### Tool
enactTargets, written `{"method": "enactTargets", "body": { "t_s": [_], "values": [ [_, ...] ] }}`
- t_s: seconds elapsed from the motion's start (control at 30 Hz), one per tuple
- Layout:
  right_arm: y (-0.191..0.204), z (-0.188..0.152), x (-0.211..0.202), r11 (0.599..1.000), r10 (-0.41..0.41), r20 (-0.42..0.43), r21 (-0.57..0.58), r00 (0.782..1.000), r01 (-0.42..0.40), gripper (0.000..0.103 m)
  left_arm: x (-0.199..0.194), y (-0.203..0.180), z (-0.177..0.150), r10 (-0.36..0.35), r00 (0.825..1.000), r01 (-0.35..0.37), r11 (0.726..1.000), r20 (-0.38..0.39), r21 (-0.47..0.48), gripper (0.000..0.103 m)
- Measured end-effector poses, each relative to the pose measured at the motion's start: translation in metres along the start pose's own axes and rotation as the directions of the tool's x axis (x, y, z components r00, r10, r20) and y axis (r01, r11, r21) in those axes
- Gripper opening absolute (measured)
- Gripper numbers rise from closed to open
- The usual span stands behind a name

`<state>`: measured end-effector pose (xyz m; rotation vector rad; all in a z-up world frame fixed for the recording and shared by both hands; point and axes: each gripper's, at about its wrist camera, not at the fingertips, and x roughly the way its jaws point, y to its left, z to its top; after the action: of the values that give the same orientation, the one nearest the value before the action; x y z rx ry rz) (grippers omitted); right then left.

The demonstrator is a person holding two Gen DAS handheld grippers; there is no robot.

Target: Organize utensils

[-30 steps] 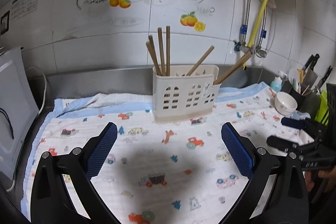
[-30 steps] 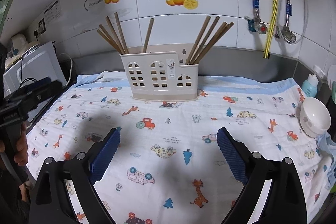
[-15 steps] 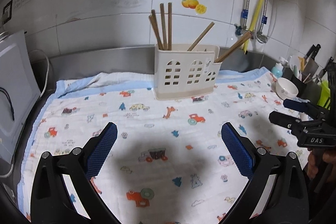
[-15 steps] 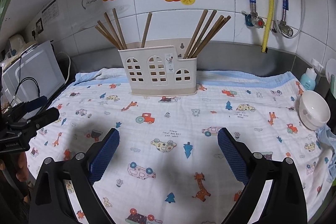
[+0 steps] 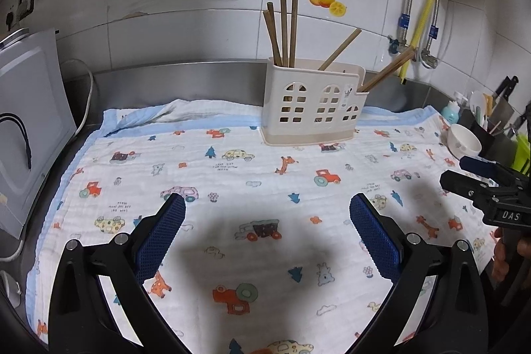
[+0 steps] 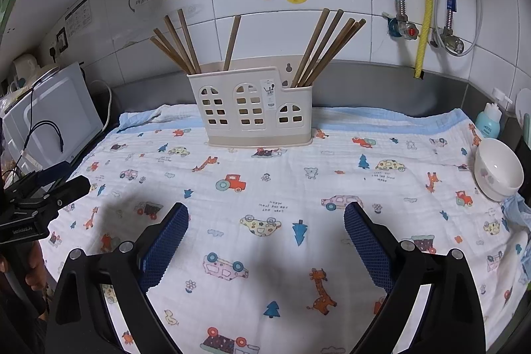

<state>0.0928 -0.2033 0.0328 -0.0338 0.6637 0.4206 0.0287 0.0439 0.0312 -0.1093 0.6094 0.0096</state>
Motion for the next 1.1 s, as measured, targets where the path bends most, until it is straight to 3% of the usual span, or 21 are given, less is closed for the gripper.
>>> {"method": "enactTargets", "body": {
  "t_s": [1.1],
  "values": [
    [0.006, -0.003, 0.006, 1.0, 0.007, -0.016, -0.002, 1.0, -0.007, 0.092, 0.003, -0.007, -0.012, -0.003, 1.0, 0.004, 1.0, -0.031, 0.011, 0.098]
  ]
}}
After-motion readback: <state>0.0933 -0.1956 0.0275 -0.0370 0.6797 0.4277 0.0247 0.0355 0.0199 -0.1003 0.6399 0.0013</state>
